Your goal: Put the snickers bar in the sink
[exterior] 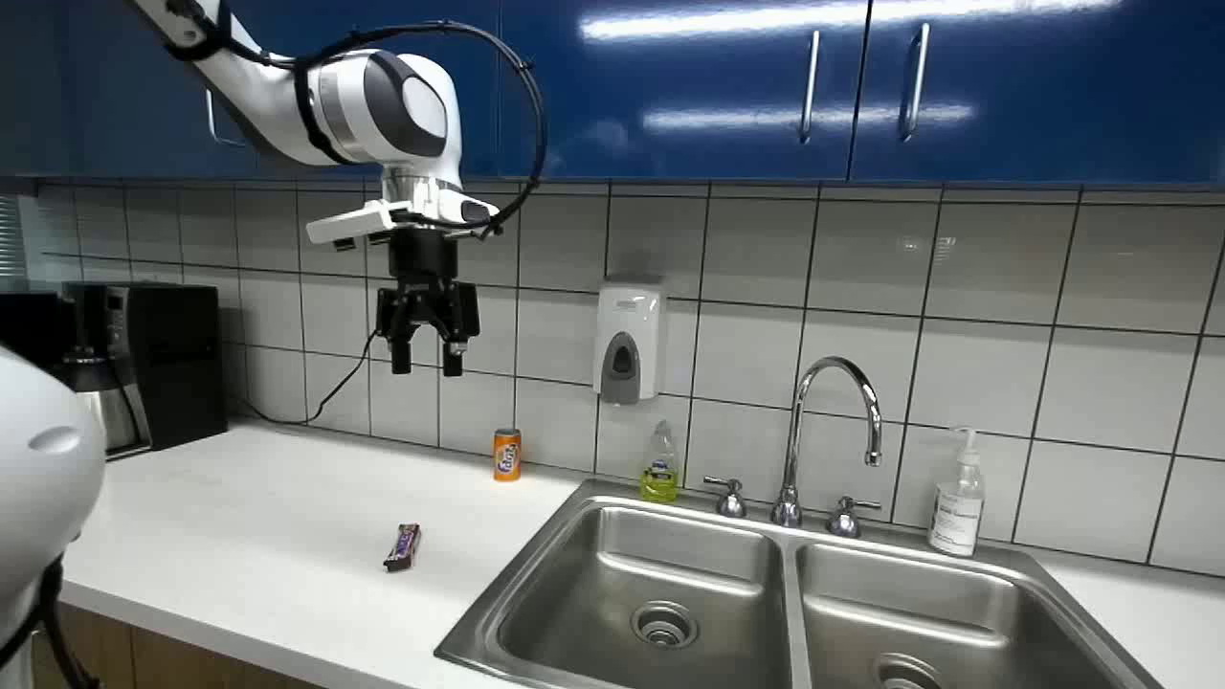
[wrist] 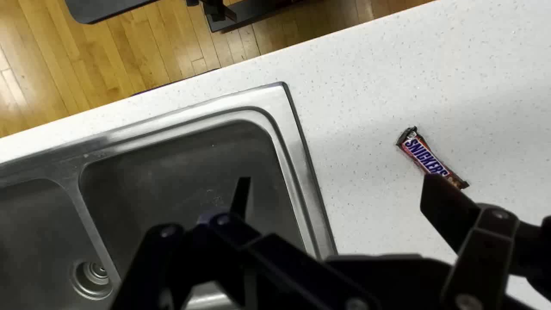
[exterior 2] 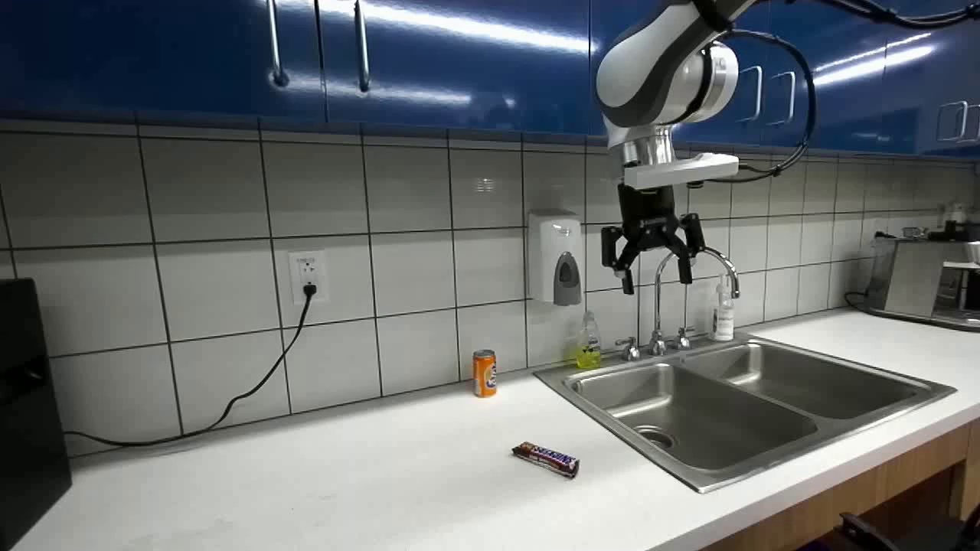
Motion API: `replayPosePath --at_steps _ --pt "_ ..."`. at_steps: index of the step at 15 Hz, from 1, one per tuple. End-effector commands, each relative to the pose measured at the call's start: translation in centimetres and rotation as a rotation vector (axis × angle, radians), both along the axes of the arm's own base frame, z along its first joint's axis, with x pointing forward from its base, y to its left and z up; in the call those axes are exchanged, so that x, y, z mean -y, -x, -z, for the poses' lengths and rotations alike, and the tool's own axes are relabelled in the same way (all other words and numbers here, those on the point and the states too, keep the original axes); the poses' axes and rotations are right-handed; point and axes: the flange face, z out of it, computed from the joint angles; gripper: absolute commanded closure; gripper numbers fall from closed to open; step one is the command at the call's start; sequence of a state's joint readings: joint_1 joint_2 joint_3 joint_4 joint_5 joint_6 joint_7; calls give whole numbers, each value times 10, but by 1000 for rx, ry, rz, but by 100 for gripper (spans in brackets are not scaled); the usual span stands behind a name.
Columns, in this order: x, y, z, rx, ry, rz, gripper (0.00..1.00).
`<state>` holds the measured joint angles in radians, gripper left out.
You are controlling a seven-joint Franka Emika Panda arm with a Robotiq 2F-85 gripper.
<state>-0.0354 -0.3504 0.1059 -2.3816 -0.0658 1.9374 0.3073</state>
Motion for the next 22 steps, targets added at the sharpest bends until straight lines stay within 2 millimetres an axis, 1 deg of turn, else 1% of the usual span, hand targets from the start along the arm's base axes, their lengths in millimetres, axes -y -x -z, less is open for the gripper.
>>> replayPosePath --at_steps 1,3,7,11,15,22 --pt "0 0 0 -1 0 0 0" --pt "-3 -3 1 4 -8 -19 0" --pt "-21 -11 8 47 -70 -166 0" --pt "-39 -14 24 41 -138 -265 0" --pt "-48 -15 46 0 -154 -305 0" --pt "-62 -26 99 -34 -158 -358 0"
